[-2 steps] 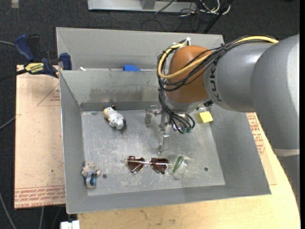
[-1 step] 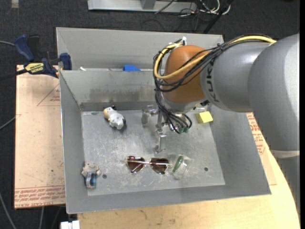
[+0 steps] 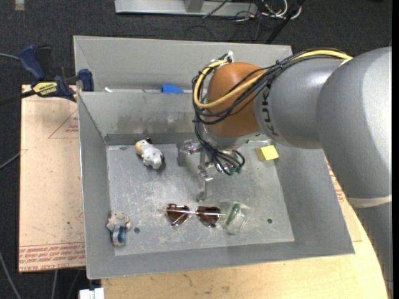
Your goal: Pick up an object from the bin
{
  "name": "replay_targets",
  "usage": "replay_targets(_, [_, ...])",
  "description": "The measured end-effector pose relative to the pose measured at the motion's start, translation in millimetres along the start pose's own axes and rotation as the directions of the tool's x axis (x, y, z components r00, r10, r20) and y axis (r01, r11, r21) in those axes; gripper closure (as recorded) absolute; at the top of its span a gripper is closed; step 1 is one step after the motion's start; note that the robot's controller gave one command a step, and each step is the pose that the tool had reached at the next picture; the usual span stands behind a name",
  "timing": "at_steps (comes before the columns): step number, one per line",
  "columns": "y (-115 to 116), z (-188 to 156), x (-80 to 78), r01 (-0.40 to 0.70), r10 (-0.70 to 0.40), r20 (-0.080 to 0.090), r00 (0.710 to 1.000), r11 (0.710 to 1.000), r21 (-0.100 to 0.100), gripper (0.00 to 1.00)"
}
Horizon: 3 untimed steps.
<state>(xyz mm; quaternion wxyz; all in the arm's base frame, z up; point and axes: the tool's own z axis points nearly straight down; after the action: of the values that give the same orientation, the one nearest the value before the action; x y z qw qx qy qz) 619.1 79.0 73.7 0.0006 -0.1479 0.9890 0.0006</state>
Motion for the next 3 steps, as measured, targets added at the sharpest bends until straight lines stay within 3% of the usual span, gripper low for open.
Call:
replay_targets(1, [9,1,48.3,0.077,-0.077,0.001,0.997,0.997,0.0,0.0])
replay_targets(2, [32,3,54.5,0.168,-0.168,-0.003,0.986,0.986,0.0,0.0])
replay_targets(3, [129,1,-0.6,0.244,-0.244,0.004,0.97,0.97,-0.002,1.0])
